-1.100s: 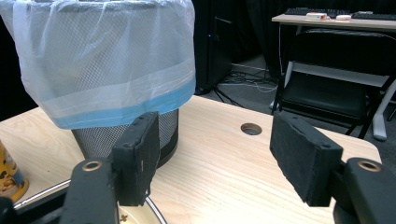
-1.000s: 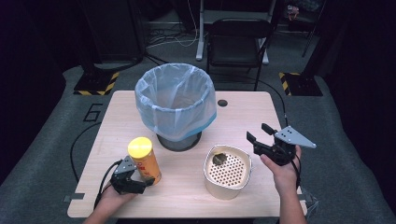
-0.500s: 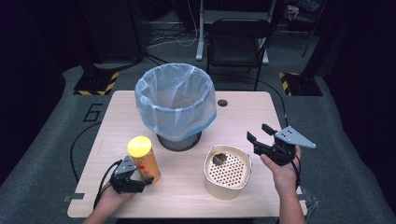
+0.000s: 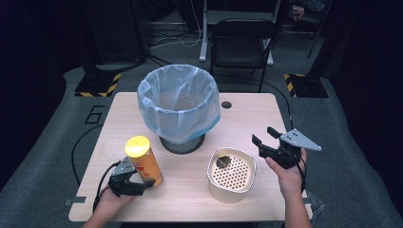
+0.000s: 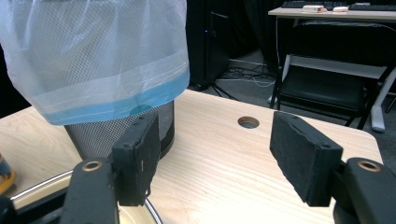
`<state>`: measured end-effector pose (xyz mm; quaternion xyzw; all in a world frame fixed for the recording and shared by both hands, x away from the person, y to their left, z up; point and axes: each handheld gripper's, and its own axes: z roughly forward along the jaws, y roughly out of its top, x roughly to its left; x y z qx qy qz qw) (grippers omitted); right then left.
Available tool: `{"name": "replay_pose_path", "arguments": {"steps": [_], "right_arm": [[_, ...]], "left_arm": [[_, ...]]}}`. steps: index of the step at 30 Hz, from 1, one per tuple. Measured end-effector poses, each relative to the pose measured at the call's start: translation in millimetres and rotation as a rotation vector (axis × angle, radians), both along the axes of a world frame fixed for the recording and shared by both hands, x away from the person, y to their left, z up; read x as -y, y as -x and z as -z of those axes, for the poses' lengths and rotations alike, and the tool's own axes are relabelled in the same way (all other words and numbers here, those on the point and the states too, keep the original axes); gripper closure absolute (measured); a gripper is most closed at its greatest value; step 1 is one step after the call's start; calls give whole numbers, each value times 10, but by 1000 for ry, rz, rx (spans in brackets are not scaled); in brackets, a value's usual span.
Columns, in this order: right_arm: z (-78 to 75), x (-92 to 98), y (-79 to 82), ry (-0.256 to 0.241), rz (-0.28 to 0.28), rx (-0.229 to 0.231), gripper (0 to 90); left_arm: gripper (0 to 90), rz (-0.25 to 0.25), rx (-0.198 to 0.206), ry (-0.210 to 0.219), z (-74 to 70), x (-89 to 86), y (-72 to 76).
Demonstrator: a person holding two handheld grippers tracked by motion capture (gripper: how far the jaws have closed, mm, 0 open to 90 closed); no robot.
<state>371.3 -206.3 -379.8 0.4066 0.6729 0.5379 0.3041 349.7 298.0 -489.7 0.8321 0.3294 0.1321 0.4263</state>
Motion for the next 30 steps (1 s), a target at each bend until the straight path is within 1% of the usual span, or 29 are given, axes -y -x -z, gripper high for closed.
{"name": "replay_pose_path", "arguments": {"steps": [1, 2, 3, 4, 6, 8, 9, 11, 13, 14, 15, 16, 17, 18, 20, 21, 22, 23, 24, 26, 27, 28, 29, 30], "right_arm": [[-2, 4, 3, 2, 3, 1, 332], [-6, 10, 6, 0, 2, 3, 331], [-9, 14, 9, -2, 2, 2, 332], [-11, 19, 11, -2, 5, 3, 332], [-10, 31, 14, -6, 8, 2, 332], [-3, 38, 15, -4, 11, -1, 332], [-3, 38, 15, -4, 11, -1, 332], [7, 32, 16, 0, 9, -4, 332], [12, 33, 16, 2, 10, -6, 332], [12, 33, 16, 2, 10, -6, 332], [15, 35, 13, 4, 10, -6, 332], [18, 40, 5, 2, 11, -9, 332], [20, 38, 1, -3, 11, -10, 332], [22, 36, -2, -3, 9, -11, 331], [24, 30, -4, -1, 10, -11, 332], [31, 19, -7, 3, 7, -12, 332], [31, 19, -7, 3, 7, -12, 332], [35, 16, -6, 3, 6, -15, 332], [40, 14, -5, 5, 6, -18, 332], [46, 15, -5, 3, 4, -17, 332], [50, 17, -8, 6, 4, -19, 332], [50, 17, -8, 6, 4, -19, 332], [57, 16, -12, 5, 5, -22, 331], [64, 15, -17, 5, 4, -23, 332]], "left_arm": [[245, 0, 0, 0, 0, 0, 0], [244, -9, -3, 15, -39, -7, 12], [245, -9, -3, 15, -39, -7, 12], [245, -13, 0, 22, -82, -24, 9], [245, -12, 5, 20, -102, -34, 7], [244, -17, -6, 23, -167, -61, 1], [245, -17, -6, 23, -167, -61, 1], [244, -27, -8, 29, -233, -84, -10], [244, -35, -20, 51, -269, -89, -11], [245, -35, -20, 51, -269, -89, -11], [245, -28, -14, 37, -300, -103, -16], [244, -37, -18, 38, -331, -102, -14], [244, -39, -6, 31, -347, -108, -20], [244, -42, -13, 34, -372, -115, -19], [245, -36, -13, 29, -390, -125, -24], [244, -43, -13, 34, -427, -129, -31], [244, -43, -13, 34, -427, -129, -31], [244, -39, -12, 38, -455, -130, -36], [244, -45, 0, 36, -496, -124, -35], [244, -42, -1, 34, -551, -114, -40], [244, -47, 1, 23, -588, -107, -48], [244, -47, 1, 23, -588, -107, -48], [244, -51, 5, 17, -625, -102, -55], [244, -52, 0, 21, -655, -97, -60]]}}
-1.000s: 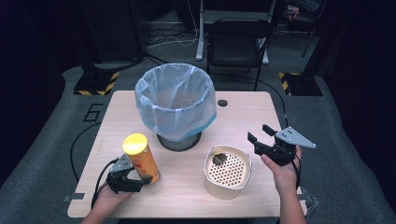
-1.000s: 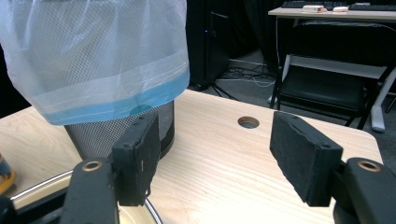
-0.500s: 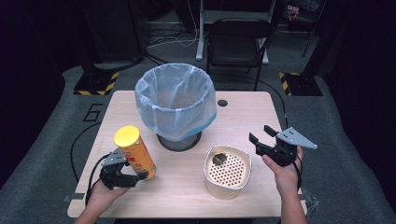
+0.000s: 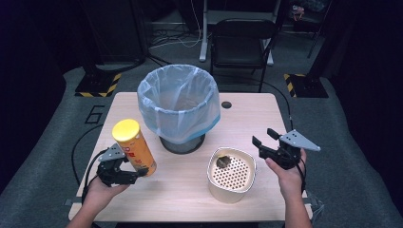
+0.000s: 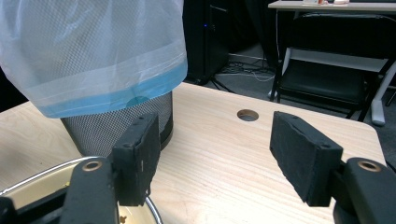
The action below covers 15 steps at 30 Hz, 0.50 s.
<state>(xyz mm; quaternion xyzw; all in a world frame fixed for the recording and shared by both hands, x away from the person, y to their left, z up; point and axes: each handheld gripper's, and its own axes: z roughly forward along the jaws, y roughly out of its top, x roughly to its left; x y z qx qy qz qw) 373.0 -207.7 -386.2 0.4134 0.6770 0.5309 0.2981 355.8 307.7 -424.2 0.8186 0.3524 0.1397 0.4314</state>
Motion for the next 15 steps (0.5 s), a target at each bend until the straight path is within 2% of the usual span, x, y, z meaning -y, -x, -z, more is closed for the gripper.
{"name": "replay_pose_path", "arguments": {"steps": [7, 11, 12, 15], "right_arm": [[14, 1, -6, 6, -2, -4, 332], [9, 3, 2, 5, 1, -4, 332], [9, 3, 2, 5, 1, -4, 332], [21, 3, -2, 7, 3, -7, 332]], "left_arm": [[245, -6, -2, -2, -214, 19, -30], [245, 11, 2, -11, -382, 32, -22], [245, 11, 2, -11, -382, 32, -22], [245, 29, 14, -6, -575, 50, -6]]}}
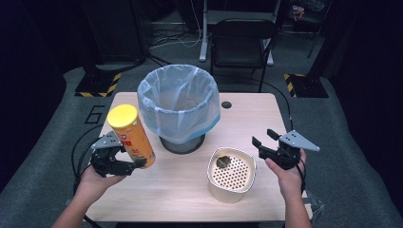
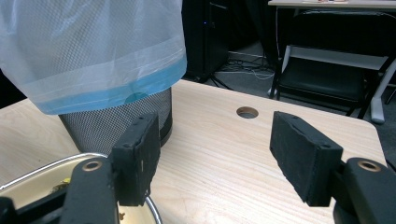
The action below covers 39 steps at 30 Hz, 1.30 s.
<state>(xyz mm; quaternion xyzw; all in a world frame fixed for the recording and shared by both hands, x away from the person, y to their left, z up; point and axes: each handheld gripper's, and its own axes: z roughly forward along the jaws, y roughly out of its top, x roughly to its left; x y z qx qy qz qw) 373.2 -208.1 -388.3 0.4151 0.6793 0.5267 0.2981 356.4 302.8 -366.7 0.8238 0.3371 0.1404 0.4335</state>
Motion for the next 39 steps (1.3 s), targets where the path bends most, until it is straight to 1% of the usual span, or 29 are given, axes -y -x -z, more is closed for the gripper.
{"name": "replay_pose_path", "arguments": {"steps": [1, 3, 4, 5, 6, 7, 8, 9, 11, 12, 13, 15, 17, 18, 20, 21, 23, 26, 27, 29, 30, 32, 34, 36, 38, 39], "right_arm": [[1, 0, -2, -1, -1, 0, 332], [1, 0, -2, -2, -1, 0, 332], [-1, -1, 0, -2, -2, 0, 332], [-1, -1, 0, -2, -2, 0, 332], [-5, -4, 2, -3, -4, 2, 332], [-5, -5, 3, -3, -4, 2, 332], [-5, -6, 4, -3, -4, 2, 332], [-5, -6, 4, -3, -4, 2, 332], [-2, -6, 4, -2, -5, 1, 332], [-2, -5, 3, -1, -4, 2, 332], [-1, -3, 2, -2, -5, 2, 331], [1, 1, 1, -3, -3, 1, 332], [6, 11, -1, -6, -1, -3, 332], [8, 14, -3, -6, 0, -3, 332], [14, 17, -4, -6, 3, -7, 332], [15, 17, -7, -6, 1, -5, 332], [14, 17, -3, -6, 2, -7, 332], [10, 20, 0, -8, 5, -4, 332], [10, 20, 0, -8, 5, -4, 332], [12, 29, -2, -10, 6, -4, 332], [15, 30, -4, -10, 6, -5, 332], [22, 33, -6, -8, 8, -8, 332], [32, 37, -12, -14, 2, -12, 332], [42, 40, -19, -17, 6, -14, 332], [48, 52, -20, -13, 12, -16, 332], [48, 52, -20, -13, 12, -16, 332]], "left_arm": [[245, 7, -1, 0, -61, 3, 0], [245, 8, -1, 7, -129, 23, -8], [245, 15, -5, -1, -181, 33, -19], [245, 15, -5, -1, -181, 33, -19], [245, 19, -17, 5, -241, 51, -37], [245, 20, -15, 14, -267, 64, -48], [245, 17, -16, 9, -301, 74, -51], [245, 17, -16, 9, -301, 74, -51], [245, 19, -14, -4, -385, 102, -68], [245, 21, -14, 4, -406, 111, -75], [245, 21, -14, 4, -406, 111, -75], [245, 23, -17, 0, -464, 129, -82], [245, 24, -20, -4, -542, 148, -93], [245, 20, -20, -14, -581, 155, -93], [245, 18, -15, -18, -663, 164, -97], [245, 18, -14, -12, -706, 168, -101], [245, 18, -6, -13, -806, 169, -104], [245, 16, -8, 4, -946, 178, -121], [245, 16, -8, 4, -946, 178, -121], [245, 15, -3, -11, -1076, 207, -142], [245, 11, 2, -11, -1114, 217, -152], [245, 14, -3, 2, -1193, 226, -179], [245, 15, -4, 14, -1246, 248, -209], [246, 22, -9, 10, -1291, 279, -233], [246, 19, -2, -5, -1339, 308, -252], [245, 19, -2, -5, -1339, 308, -252]]}}
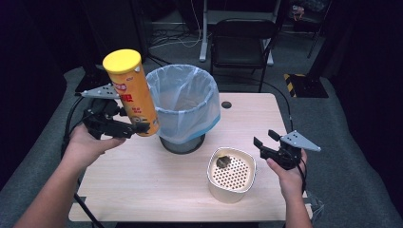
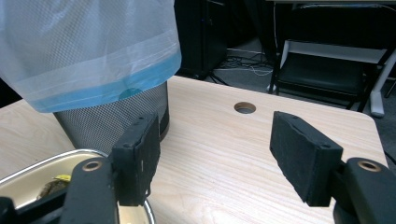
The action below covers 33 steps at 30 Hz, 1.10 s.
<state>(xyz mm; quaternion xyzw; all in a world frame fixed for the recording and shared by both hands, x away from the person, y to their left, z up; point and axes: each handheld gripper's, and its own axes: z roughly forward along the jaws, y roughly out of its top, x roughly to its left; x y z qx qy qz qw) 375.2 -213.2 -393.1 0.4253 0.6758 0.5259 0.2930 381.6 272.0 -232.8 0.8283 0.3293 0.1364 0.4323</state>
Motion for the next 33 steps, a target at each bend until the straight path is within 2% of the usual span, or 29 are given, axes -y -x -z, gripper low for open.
{"name": "replay_pose_path", "arguments": {"steps": [5, 16, 23, 25, 33], "right_arm": [[15, 26, -10, -10, 1, -4, 332], [47, 45, -26, -12, 5, -15, 332], [49, 49, -27, -12, 5, -15, 332], [56, 56, -33, -8, 1, -13, 332], [67, 45, -38, -12, 1, -19, 332]], "left_arm": [[245, -3, 2, 13, -55, 63, -123], [245, -27, 0, 3, -154, 195, -381], [245, -49, -13, 31, -105, 320, -651], [245, -57, -18, 21, -85, 354, -728], [244, -89, -17, 38, -7, 425, -937]]}}
